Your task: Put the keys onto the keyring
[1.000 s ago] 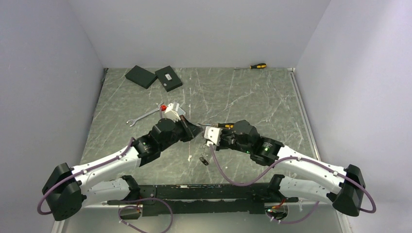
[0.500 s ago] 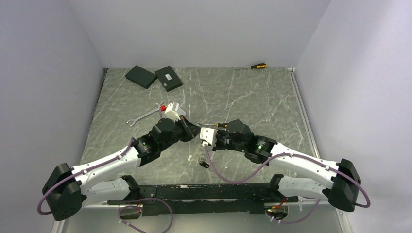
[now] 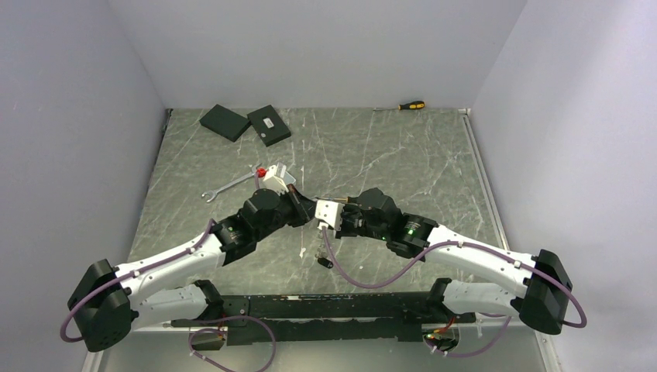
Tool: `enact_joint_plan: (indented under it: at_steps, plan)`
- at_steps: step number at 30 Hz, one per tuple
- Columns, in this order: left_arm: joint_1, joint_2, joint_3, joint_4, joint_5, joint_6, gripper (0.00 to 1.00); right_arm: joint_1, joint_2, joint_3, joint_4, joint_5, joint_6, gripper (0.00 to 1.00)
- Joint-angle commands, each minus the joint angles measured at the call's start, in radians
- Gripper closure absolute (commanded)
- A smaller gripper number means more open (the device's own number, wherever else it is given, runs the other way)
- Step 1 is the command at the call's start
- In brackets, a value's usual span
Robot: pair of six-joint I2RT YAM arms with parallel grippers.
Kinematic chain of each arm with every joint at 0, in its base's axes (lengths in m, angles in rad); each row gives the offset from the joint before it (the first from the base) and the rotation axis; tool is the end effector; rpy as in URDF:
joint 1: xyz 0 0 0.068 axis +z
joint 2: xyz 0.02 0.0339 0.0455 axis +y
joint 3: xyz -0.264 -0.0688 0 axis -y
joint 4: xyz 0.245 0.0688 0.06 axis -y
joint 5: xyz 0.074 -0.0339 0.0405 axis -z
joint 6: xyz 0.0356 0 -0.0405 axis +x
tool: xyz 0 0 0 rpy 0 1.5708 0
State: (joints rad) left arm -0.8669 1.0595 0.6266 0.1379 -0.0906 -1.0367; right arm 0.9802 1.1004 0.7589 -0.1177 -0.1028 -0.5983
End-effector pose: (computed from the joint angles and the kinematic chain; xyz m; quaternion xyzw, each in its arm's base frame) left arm 0.1598 -0.1833 0.2636 -0.0949 0.7973 -0.4634 0.3748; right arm 0.1358 0.2092 0.2748 -0.6213 0.5783 0.1429 0.5091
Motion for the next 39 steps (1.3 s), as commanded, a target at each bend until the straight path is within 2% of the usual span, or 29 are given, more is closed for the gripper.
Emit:
enact_joint_plan:
  at_steps: [1,39]
  plan:
    - [0.004,0.011,0.008,0.019,0.015,-0.006,1.00,-0.005,-0.006,0.062,0.065,0.012,0.014,1.00]
    - [0.003,0.023,0.010,0.037,0.037,0.003,1.00,-0.005,0.001,0.063,0.081,0.059,0.020,1.00]
